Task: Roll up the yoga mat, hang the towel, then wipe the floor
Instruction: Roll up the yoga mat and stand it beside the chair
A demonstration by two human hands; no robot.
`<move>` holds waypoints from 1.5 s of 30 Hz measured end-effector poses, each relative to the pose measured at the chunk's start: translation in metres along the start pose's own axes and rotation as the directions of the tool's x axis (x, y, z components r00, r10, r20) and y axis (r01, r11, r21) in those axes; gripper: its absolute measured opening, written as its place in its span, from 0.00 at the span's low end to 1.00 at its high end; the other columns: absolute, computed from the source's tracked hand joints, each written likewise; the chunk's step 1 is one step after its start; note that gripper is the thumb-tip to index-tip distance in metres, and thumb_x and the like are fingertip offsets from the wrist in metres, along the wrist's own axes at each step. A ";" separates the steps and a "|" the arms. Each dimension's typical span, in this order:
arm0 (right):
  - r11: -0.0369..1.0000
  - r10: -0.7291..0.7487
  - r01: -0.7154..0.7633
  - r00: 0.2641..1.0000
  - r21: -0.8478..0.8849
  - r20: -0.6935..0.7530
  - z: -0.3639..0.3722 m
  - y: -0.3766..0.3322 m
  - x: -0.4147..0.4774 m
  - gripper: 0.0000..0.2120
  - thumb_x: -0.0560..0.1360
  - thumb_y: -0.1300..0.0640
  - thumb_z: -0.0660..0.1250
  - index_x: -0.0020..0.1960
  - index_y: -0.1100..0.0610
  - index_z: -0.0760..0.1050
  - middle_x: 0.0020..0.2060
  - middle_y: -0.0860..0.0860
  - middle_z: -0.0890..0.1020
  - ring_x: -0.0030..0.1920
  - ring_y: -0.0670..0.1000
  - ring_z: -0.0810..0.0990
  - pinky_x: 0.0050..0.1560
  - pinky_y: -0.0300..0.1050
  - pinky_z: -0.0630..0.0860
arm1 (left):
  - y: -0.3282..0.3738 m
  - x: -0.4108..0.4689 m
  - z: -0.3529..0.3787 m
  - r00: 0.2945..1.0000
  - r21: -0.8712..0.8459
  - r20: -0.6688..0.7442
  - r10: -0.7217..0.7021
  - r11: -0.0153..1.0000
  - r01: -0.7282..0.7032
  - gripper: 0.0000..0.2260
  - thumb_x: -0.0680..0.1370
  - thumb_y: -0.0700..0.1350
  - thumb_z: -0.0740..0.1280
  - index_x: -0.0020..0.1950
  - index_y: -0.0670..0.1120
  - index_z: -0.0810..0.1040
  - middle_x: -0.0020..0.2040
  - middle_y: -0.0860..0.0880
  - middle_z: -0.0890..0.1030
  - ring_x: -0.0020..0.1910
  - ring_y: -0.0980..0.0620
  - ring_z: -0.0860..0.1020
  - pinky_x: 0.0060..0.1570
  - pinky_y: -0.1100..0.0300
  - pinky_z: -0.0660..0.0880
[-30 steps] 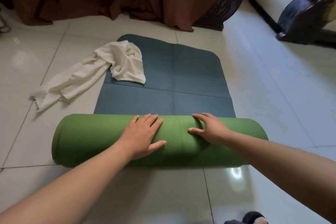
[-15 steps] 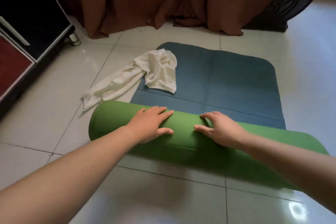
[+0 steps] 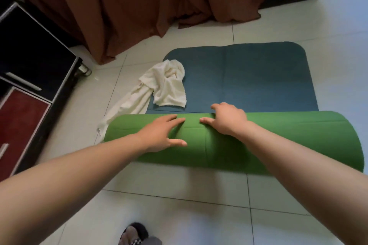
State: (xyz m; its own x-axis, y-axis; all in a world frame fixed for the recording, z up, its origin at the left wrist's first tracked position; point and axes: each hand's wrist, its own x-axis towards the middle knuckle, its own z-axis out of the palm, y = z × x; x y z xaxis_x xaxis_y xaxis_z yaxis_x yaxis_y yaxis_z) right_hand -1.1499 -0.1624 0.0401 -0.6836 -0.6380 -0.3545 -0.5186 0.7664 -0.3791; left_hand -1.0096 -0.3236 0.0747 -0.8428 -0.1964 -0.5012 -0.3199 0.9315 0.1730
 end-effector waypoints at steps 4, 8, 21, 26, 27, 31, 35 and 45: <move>0.999 0.045 -0.044 0.997 0.029 -0.054 -0.012 0.012 0.008 0.32 0.70 0.33 0.62 0.65 0.54 0.69 0.62 0.54 0.74 0.62 0.57 0.73 0.57 0.52 0.72 | -0.001 0.017 0.002 0.999 0.018 -0.038 0.026 1.000 -0.025 0.42 0.68 0.62 0.71 0.76 0.53 0.55 0.77 0.49 0.55 0.75 0.50 0.55 0.73 0.56 0.54; 0.993 -0.121 0.120 0.991 -0.015 -0.056 -0.021 0.030 -0.011 0.34 0.69 0.34 0.65 0.67 0.52 0.67 0.65 0.52 0.73 0.64 0.55 0.71 0.63 0.50 0.68 | -0.009 0.051 -0.014 0.999 -0.046 0.027 0.048 0.998 -0.046 0.40 0.70 0.60 0.70 0.76 0.52 0.55 0.76 0.51 0.57 0.74 0.51 0.57 0.72 0.57 0.55; 0.979 0.044 -0.021 0.993 -0.202 0.112 -0.015 -0.009 0.013 0.45 0.68 0.30 0.61 0.76 0.48 0.47 0.76 0.44 0.51 0.75 0.51 0.48 0.74 0.60 0.46 | -0.042 0.112 0.001 0.938 0.058 -0.241 0.249 0.968 -0.242 0.27 0.77 0.65 0.51 0.72 0.52 0.62 0.71 0.51 0.68 0.69 0.49 0.66 0.65 0.51 0.62; 0.969 -0.010 0.033 0.995 -0.247 0.096 -0.008 0.001 0.017 0.46 0.65 0.24 0.47 0.76 0.47 0.45 0.76 0.43 0.49 0.76 0.50 0.47 0.73 0.58 0.44 | -0.044 0.124 0.002 0.932 0.079 -0.230 0.280 0.960 -0.268 0.26 0.78 0.64 0.49 0.71 0.53 0.63 0.69 0.50 0.70 0.66 0.48 0.69 0.62 0.51 0.65; 0.964 -0.033 0.054 0.996 -0.260 0.084 -0.006 0.005 0.021 0.48 0.62 0.22 0.41 0.76 0.47 0.44 0.76 0.44 0.50 0.76 0.50 0.47 0.73 0.58 0.45 | -0.045 0.126 0.001 0.937 0.083 -0.216 0.275 0.961 -0.263 0.26 0.78 0.63 0.49 0.71 0.53 0.63 0.69 0.51 0.70 0.66 0.48 0.69 0.63 0.51 0.65; 0.942 -0.120 0.128 0.992 -0.310 0.048 -0.007 0.020 0.042 0.51 0.60 0.21 0.32 0.75 0.48 0.48 0.75 0.46 0.55 0.74 0.51 0.53 0.73 0.56 0.49 | -0.044 0.133 -0.008 0.949 0.022 -0.212 0.234 0.972 -0.235 0.24 0.79 0.61 0.51 0.71 0.52 0.65 0.68 0.51 0.71 0.66 0.49 0.69 0.64 0.51 0.66; 0.923 -0.205 0.198 0.979 -0.330 0.015 -0.002 0.028 0.057 0.50 0.62 0.23 0.31 0.74 0.50 0.52 0.72 0.47 0.61 0.71 0.51 0.59 0.72 0.56 0.53 | -0.056 0.117 -0.010 0.954 0.026 -0.235 0.185 0.983 -0.184 0.32 0.74 0.66 0.44 0.72 0.52 0.63 0.70 0.51 0.69 0.68 0.50 0.67 0.67 0.54 0.62; 0.959 -0.196 0.207 0.978 -0.194 0.072 -0.020 0.036 0.096 0.39 0.70 0.26 0.44 0.71 0.49 0.59 0.69 0.49 0.68 0.67 0.53 0.67 0.66 0.55 0.60 | -0.047 0.136 -0.028 0.985 0.082 -0.147 0.086 0.994 -0.074 0.35 0.72 0.66 0.39 0.73 0.53 0.61 0.69 0.51 0.70 0.66 0.49 0.68 0.65 0.52 0.64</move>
State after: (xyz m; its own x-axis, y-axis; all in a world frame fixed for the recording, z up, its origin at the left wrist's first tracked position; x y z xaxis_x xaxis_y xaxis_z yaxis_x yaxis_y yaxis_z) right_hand -1.2444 -0.1944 0.0094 -0.5299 -0.7798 -0.3334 -0.7381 0.6177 -0.2714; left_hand -1.1217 -0.4029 0.0221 -0.9217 -0.1587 -0.3541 -0.2198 0.9656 0.1393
